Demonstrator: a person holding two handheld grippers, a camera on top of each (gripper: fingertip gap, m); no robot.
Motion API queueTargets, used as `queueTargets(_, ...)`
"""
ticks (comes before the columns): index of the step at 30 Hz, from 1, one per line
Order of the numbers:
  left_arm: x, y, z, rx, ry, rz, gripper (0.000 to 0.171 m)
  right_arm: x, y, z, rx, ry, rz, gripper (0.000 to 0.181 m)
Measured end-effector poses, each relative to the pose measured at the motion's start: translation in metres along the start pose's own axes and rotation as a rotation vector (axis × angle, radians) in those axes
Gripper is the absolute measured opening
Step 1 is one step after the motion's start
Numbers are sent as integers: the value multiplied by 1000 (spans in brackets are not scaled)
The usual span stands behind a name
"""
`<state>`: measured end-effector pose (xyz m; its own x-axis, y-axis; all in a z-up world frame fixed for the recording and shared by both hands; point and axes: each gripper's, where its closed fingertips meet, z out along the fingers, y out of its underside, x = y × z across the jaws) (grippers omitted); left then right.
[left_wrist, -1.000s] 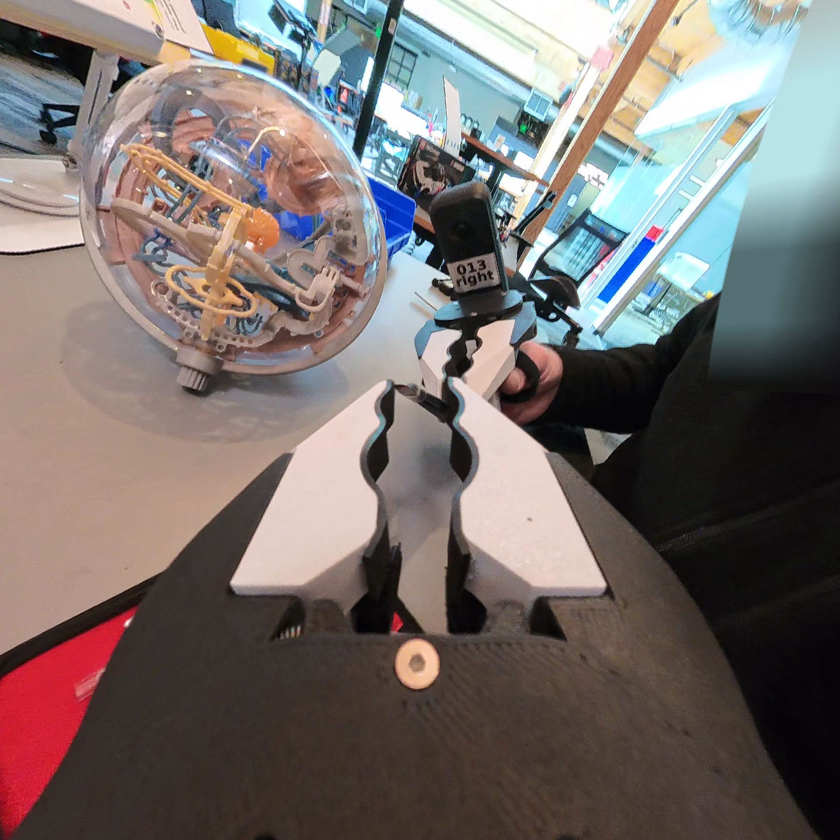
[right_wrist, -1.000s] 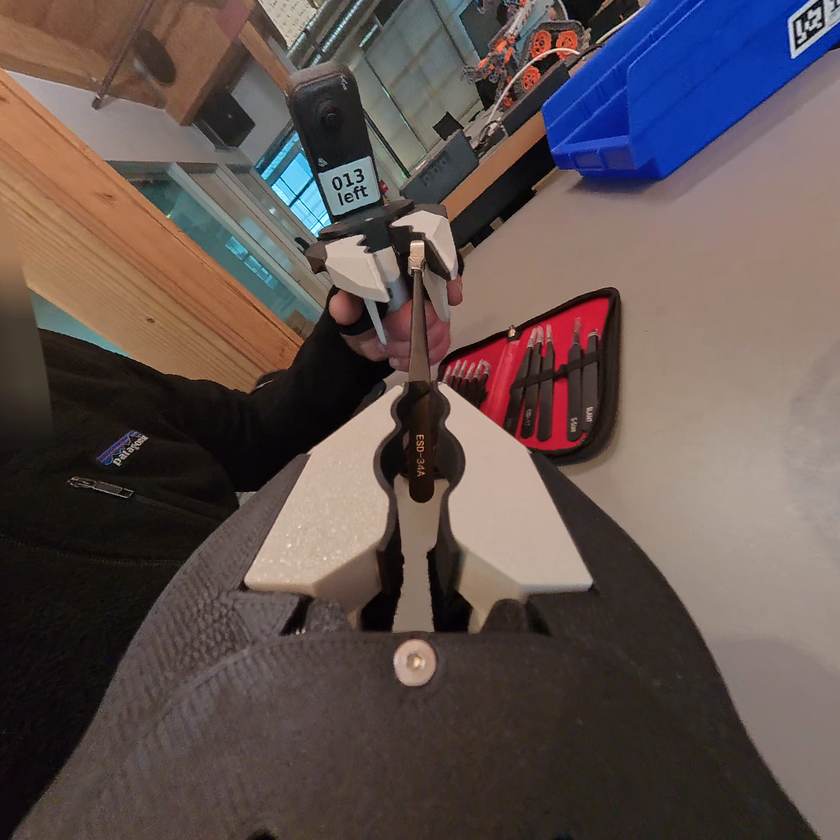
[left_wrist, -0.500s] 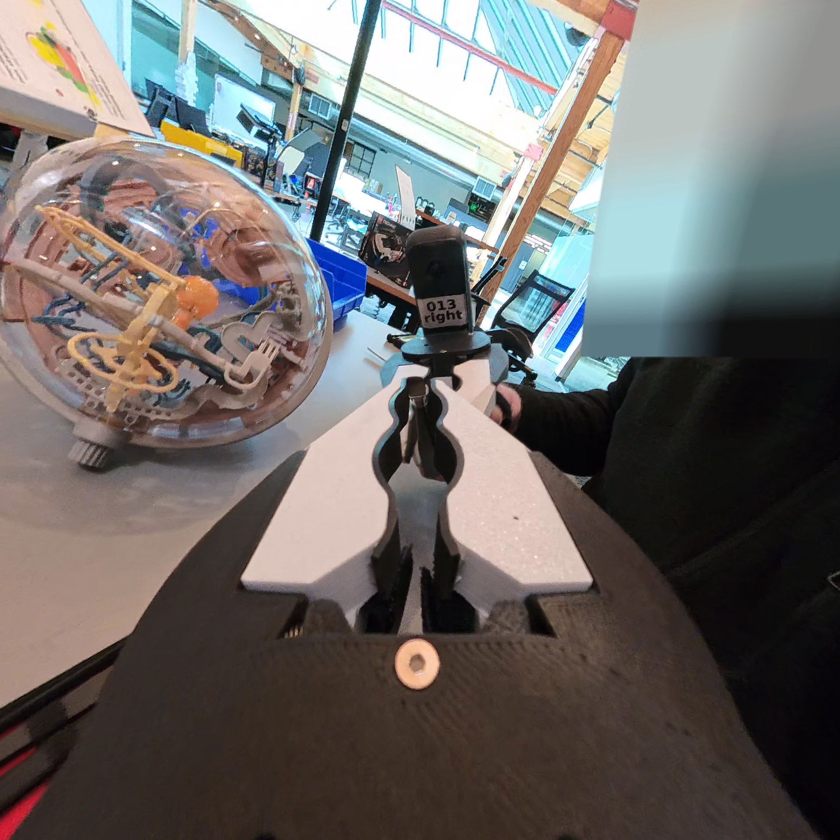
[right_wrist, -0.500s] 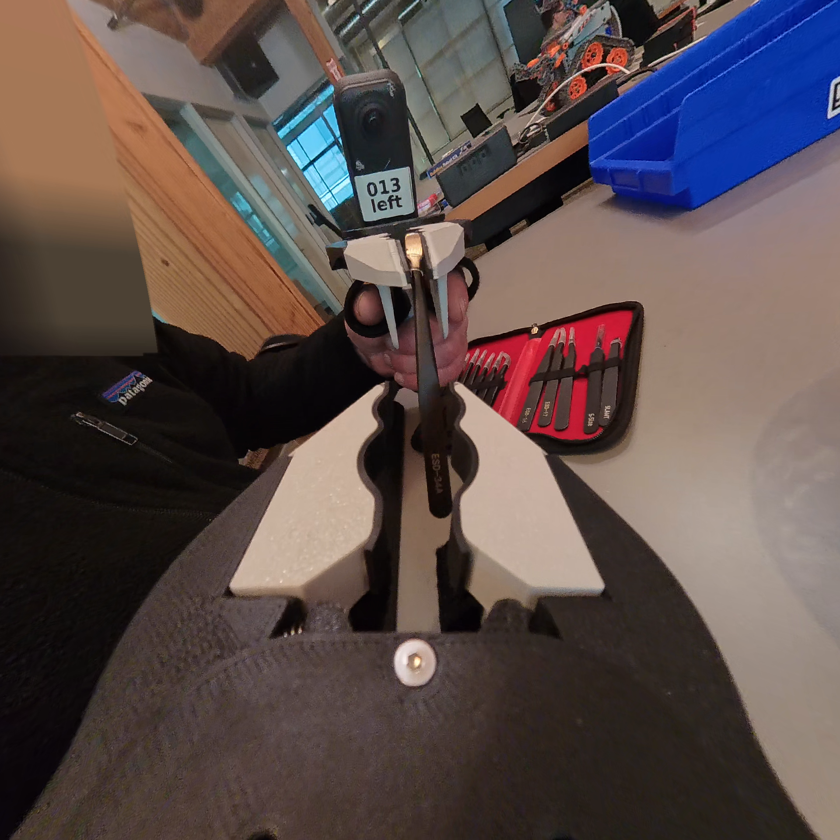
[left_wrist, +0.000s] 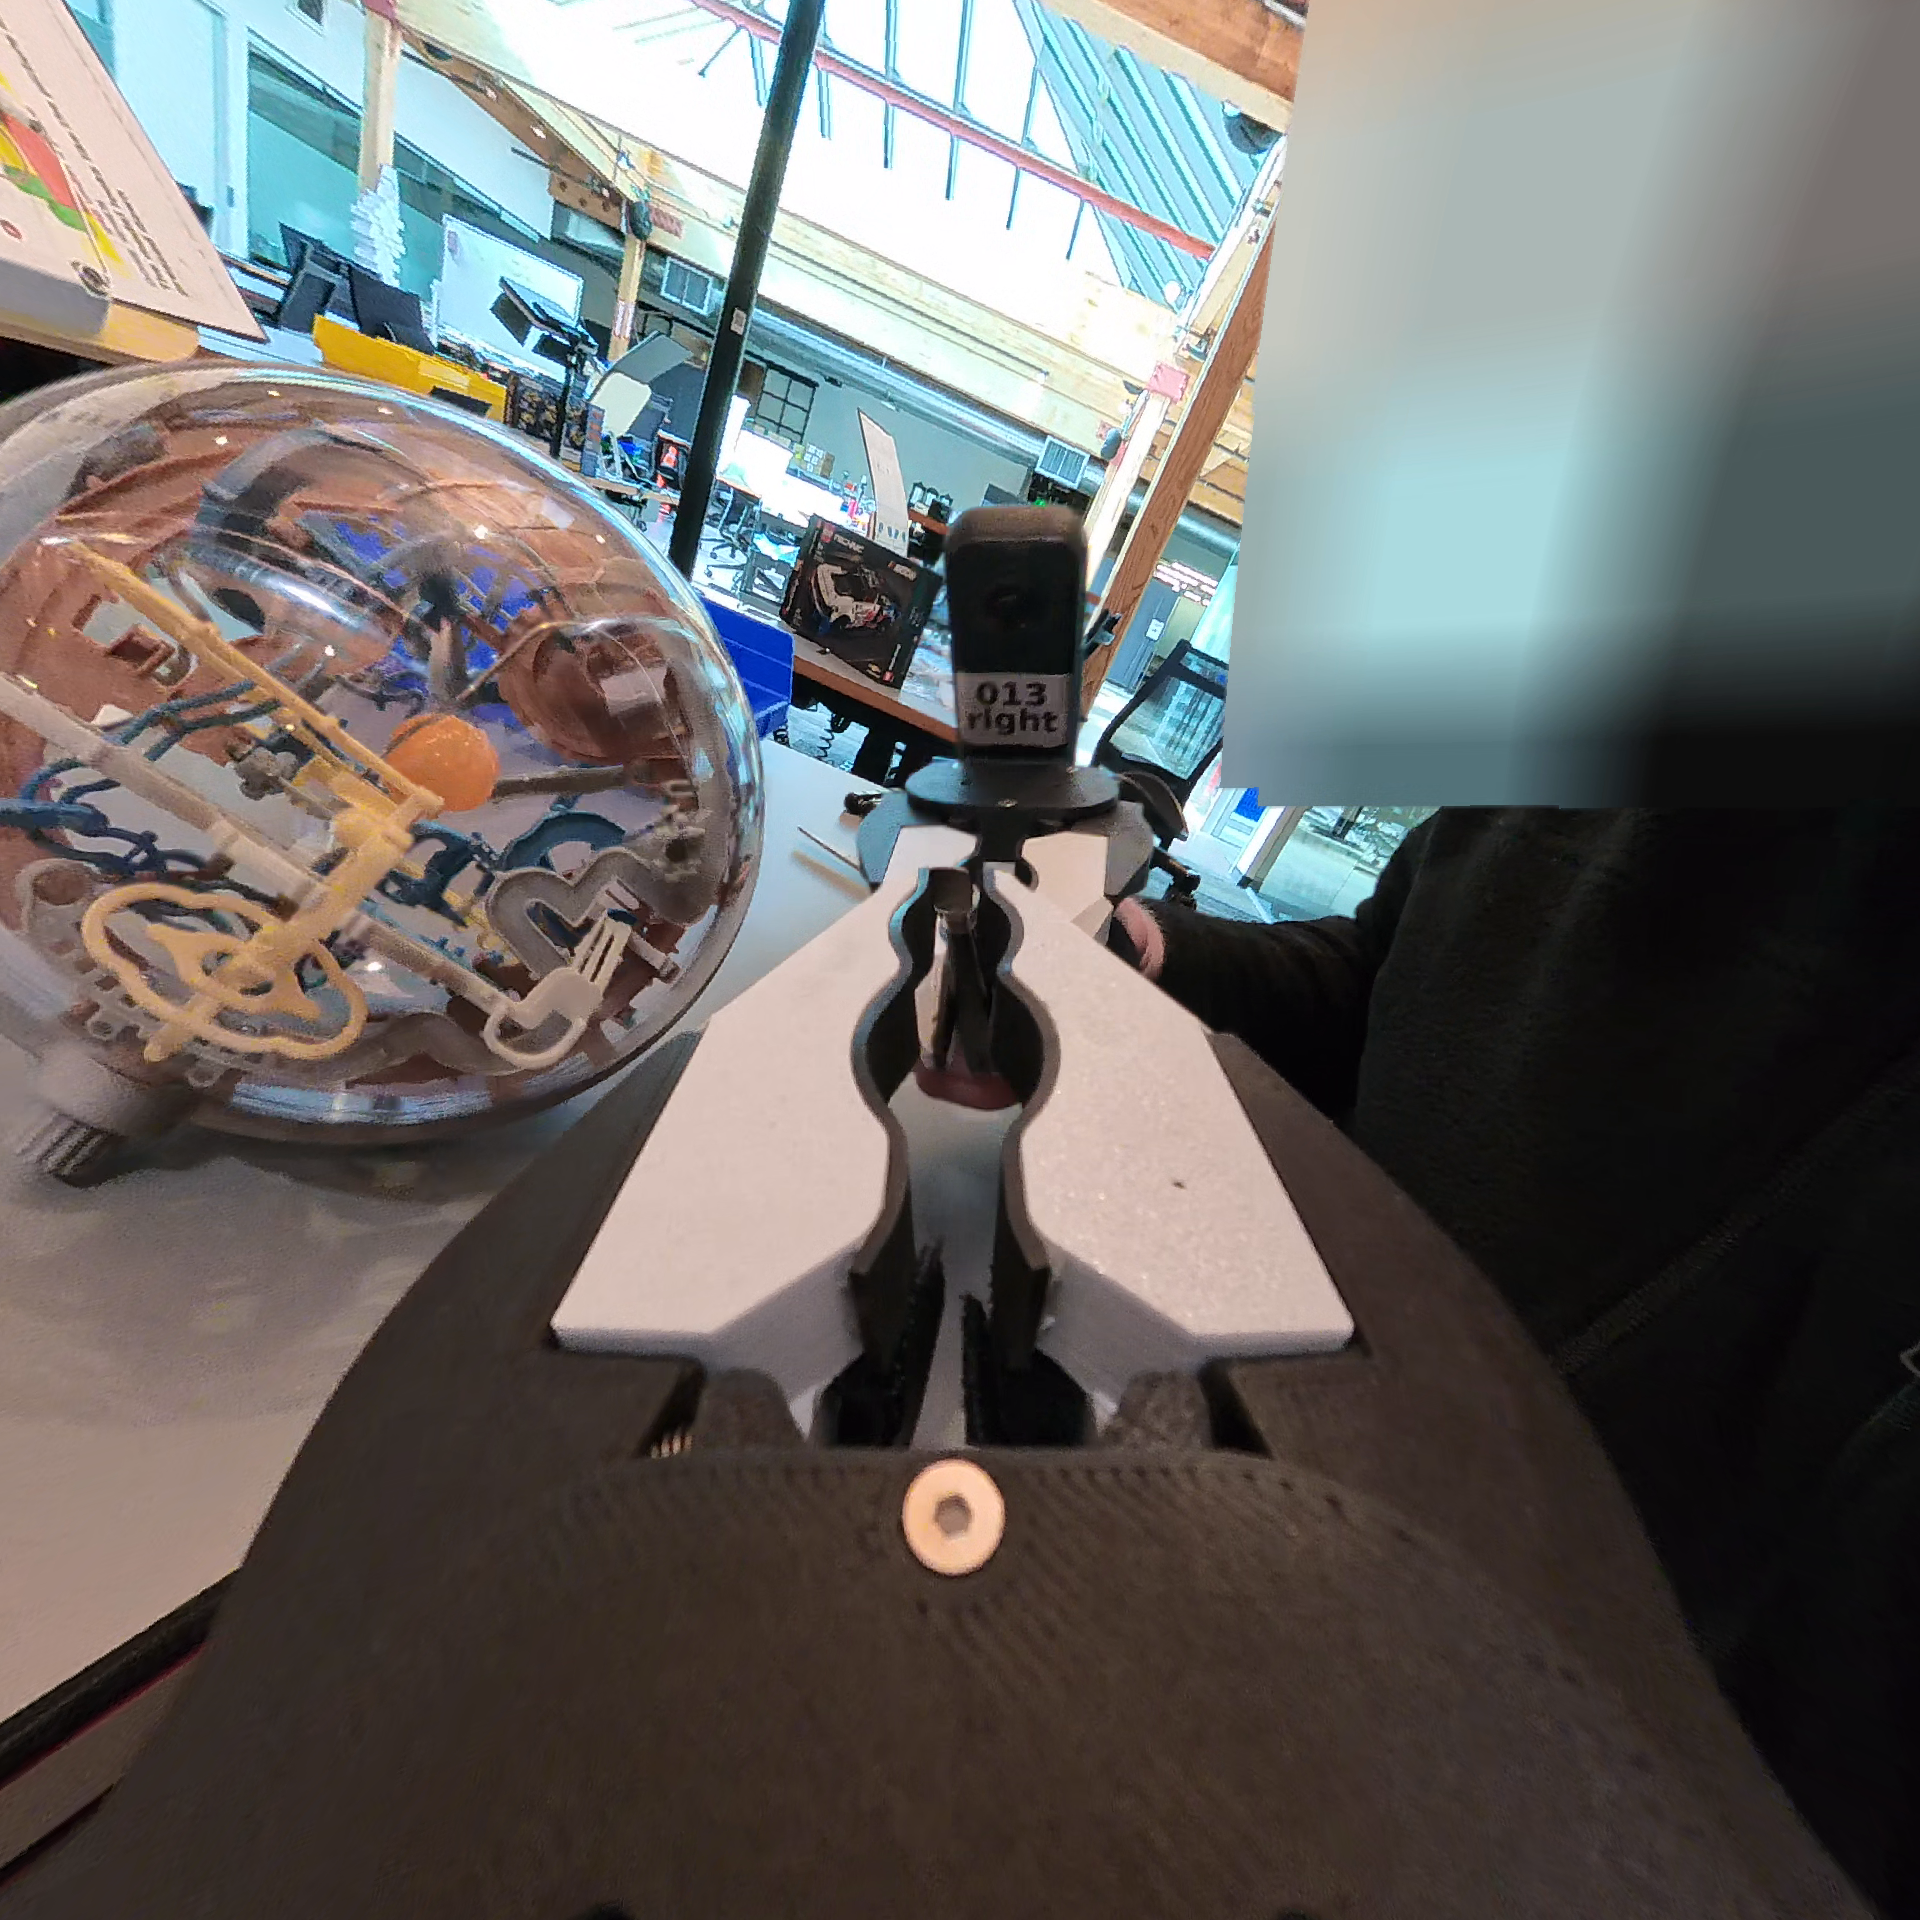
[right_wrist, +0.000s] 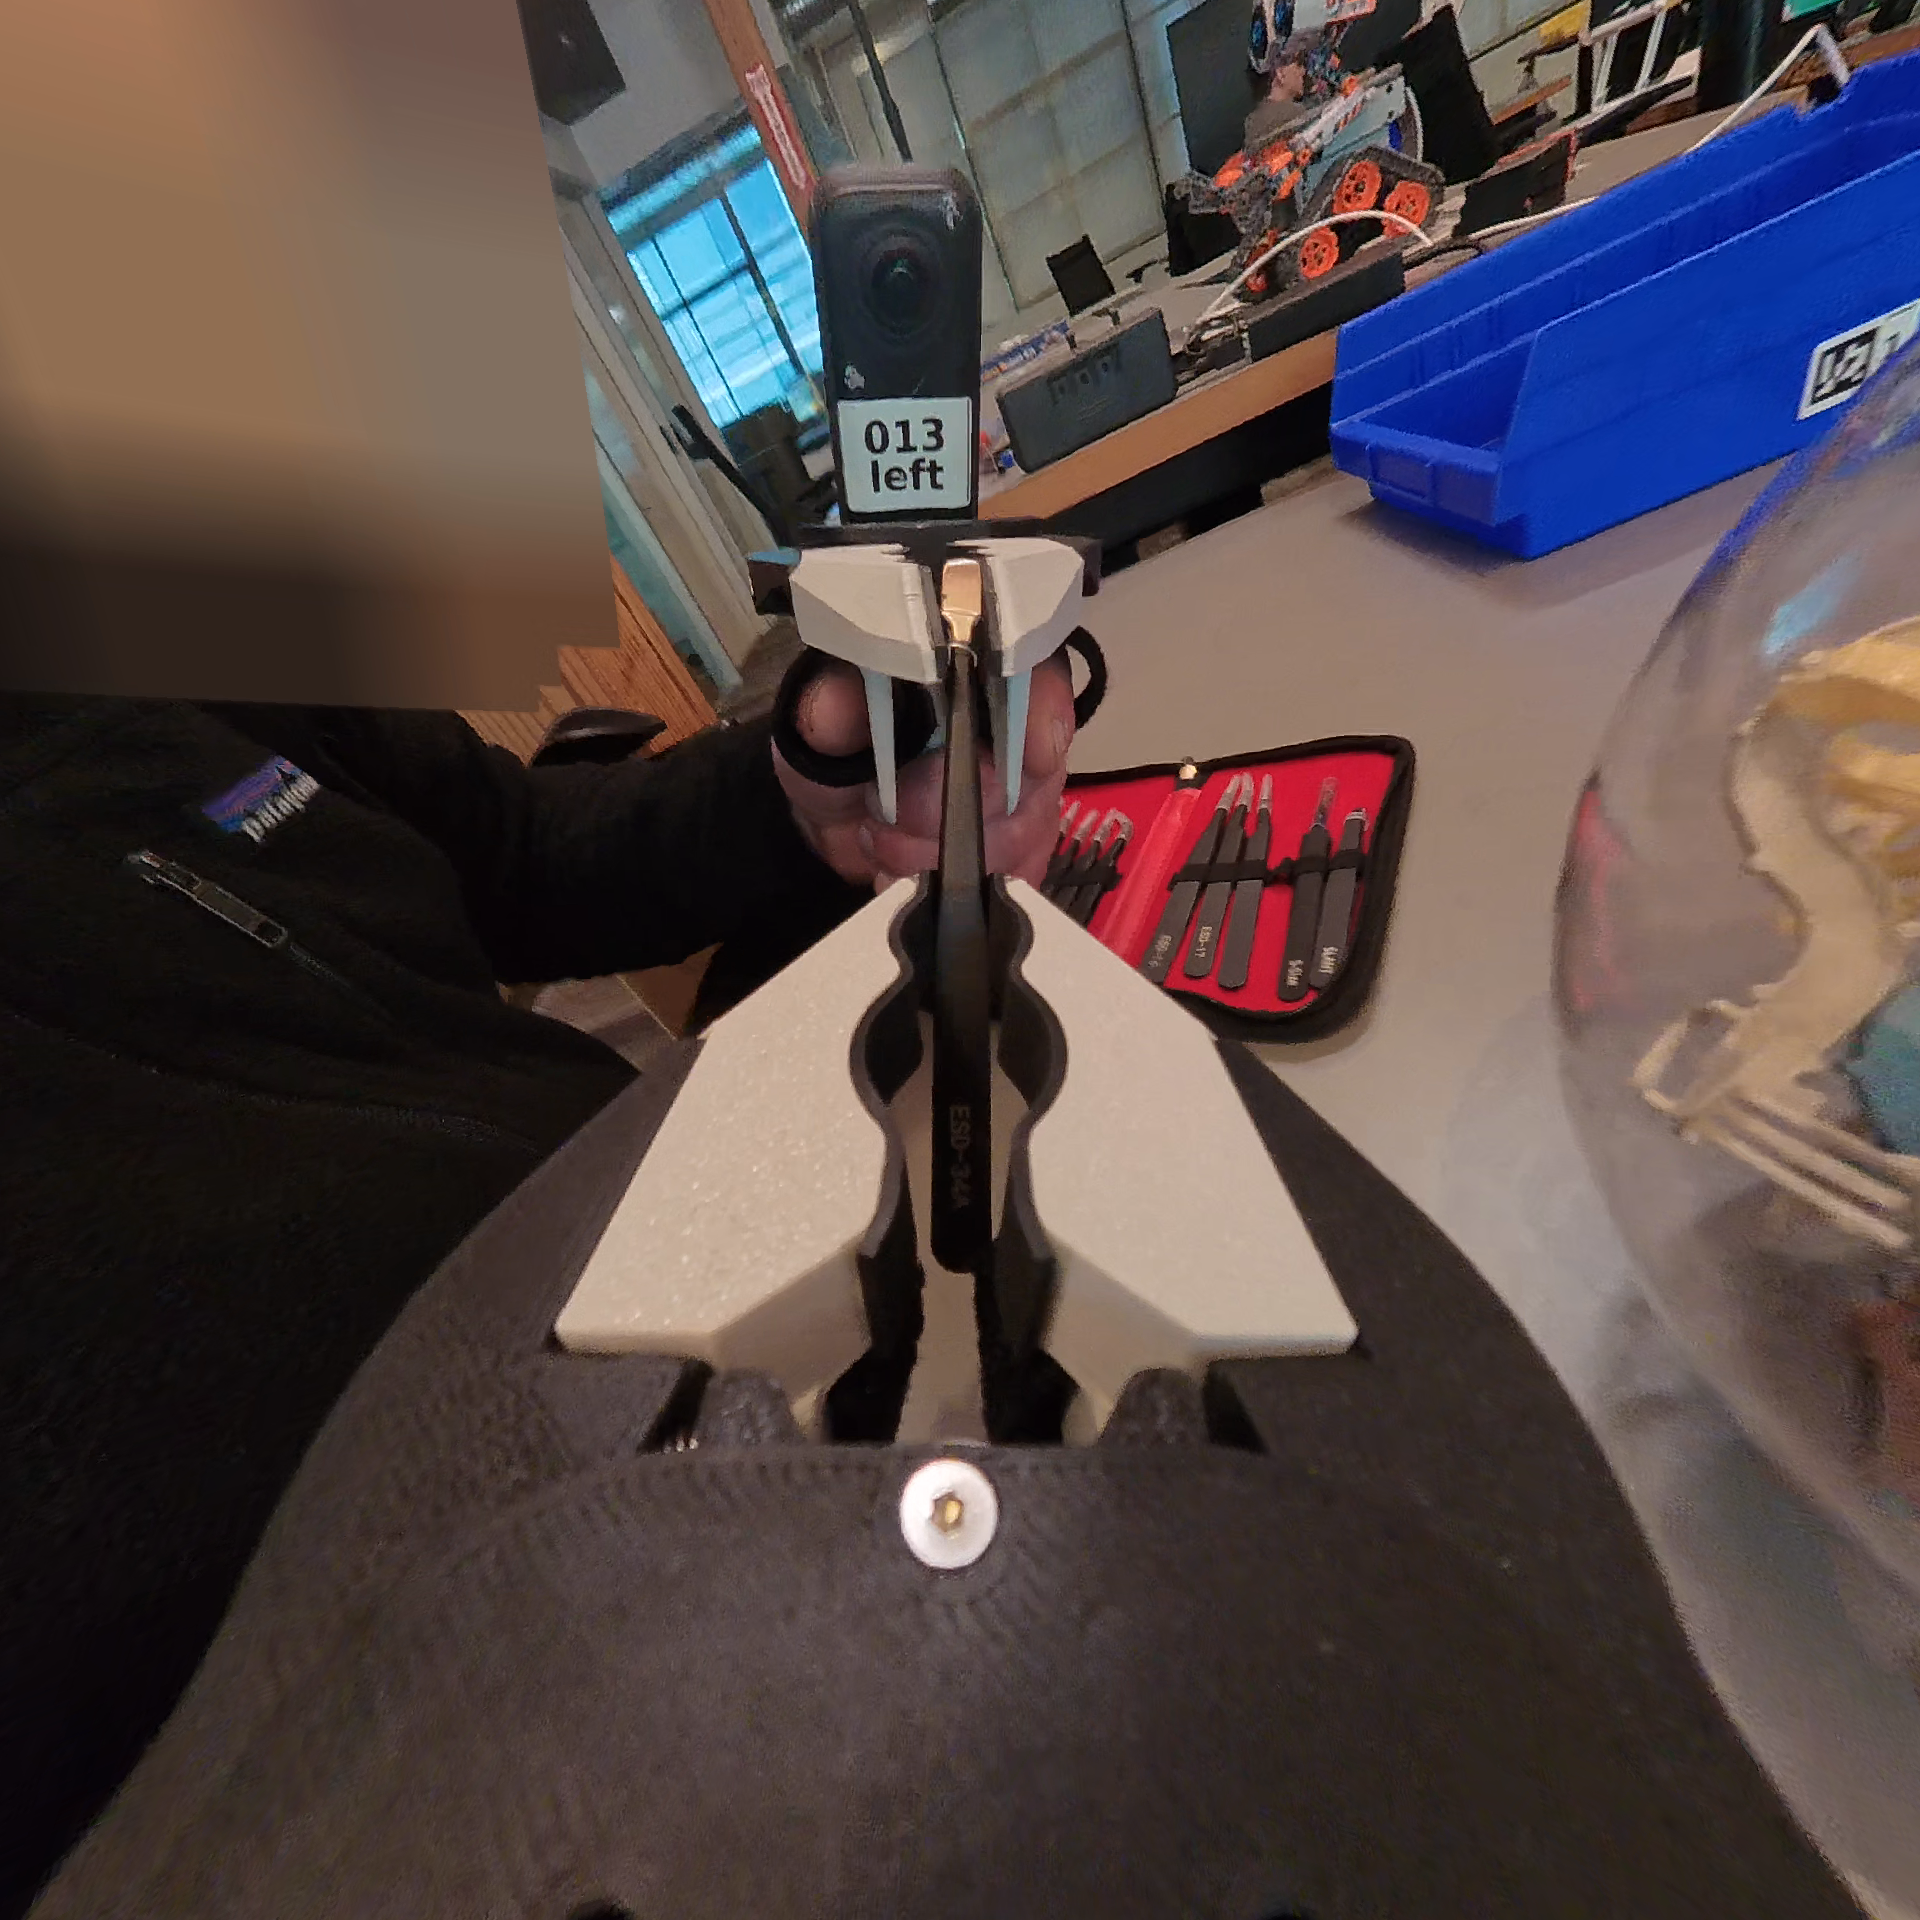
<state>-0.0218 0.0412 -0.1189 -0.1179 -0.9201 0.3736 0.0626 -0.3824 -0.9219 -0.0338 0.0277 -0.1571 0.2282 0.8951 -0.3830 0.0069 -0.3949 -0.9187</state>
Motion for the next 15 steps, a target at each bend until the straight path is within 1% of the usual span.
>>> queueTargets(5,2,1,3,-20,-37,67,5,2,1,-9,-21,84,-80,6)
queueTargets(8,2,-5,-1,-1,-40,71,6,0,1,-13,-4,81,-59,6)
queueTargets(10,4,-3,0,-8,-35,66,6,-2,2,-15,6,65,-40,5)
queueTargets(13,7,3,6,-23,-23,43,15,-6,2,-14,22,44,-26,6)
queueTargets(14,7,3,7,-16,-20,34,14,-7,1,-14,31,36,-16,5)
queueTargets(15,7,2,7,-3,-15,28,9,-7,1,-15,37,33,-7,5)
